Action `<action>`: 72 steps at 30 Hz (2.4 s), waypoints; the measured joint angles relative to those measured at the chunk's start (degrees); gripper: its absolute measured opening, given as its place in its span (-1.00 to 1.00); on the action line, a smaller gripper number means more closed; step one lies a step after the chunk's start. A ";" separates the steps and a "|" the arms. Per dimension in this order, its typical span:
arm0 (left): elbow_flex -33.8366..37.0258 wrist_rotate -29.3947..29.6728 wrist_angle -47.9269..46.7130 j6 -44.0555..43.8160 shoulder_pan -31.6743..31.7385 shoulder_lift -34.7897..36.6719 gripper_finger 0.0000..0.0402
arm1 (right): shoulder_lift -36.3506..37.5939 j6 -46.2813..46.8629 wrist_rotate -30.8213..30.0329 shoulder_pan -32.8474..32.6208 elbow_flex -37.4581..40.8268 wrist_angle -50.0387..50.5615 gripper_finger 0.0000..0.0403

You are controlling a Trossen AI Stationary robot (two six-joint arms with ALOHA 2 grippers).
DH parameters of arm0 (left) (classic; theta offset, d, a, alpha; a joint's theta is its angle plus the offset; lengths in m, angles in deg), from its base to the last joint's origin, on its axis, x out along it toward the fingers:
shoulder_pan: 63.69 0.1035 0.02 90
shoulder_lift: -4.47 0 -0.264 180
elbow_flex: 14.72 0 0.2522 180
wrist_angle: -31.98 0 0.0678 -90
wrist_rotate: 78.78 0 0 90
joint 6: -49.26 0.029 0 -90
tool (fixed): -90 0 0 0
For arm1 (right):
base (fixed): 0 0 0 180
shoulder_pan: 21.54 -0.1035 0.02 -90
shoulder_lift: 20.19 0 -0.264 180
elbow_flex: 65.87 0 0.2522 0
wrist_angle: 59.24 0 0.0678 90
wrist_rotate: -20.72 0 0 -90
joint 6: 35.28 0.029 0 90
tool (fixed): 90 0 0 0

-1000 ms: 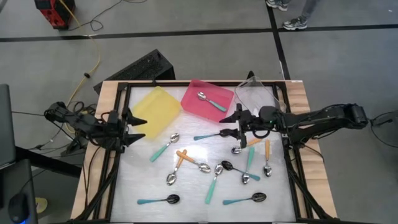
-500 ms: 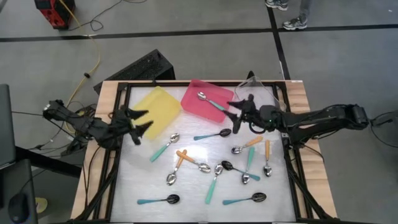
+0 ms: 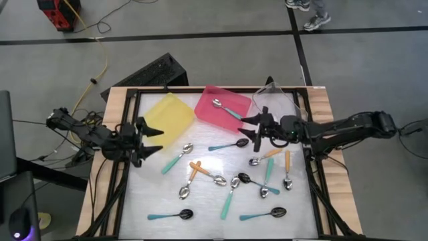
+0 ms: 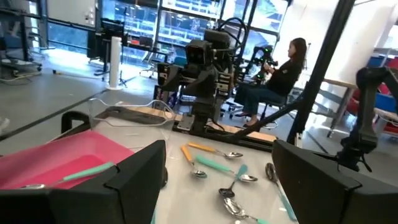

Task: Sort silverware by color (type)
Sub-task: Put the blue spoon into the transparent bin

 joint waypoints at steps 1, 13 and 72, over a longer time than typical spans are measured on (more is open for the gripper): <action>0.00 -0.39 -0.10 0.00 0.00 -0.01 0.40 | 0.00 0.43 0.14 -0.52 0.00 0.10 0.17; 0.00 -9.09 -0.06 -1.14 -0.02 -4.06 0.40 | -0.02 2.93 2.47 -9.33 0.00 1.26 0.17; 0.00 -10.78 2.65 -0.43 0.00 -5.09 0.40 | -21.97 10.72 -5.44 -19.38 -13.92 20.94 0.42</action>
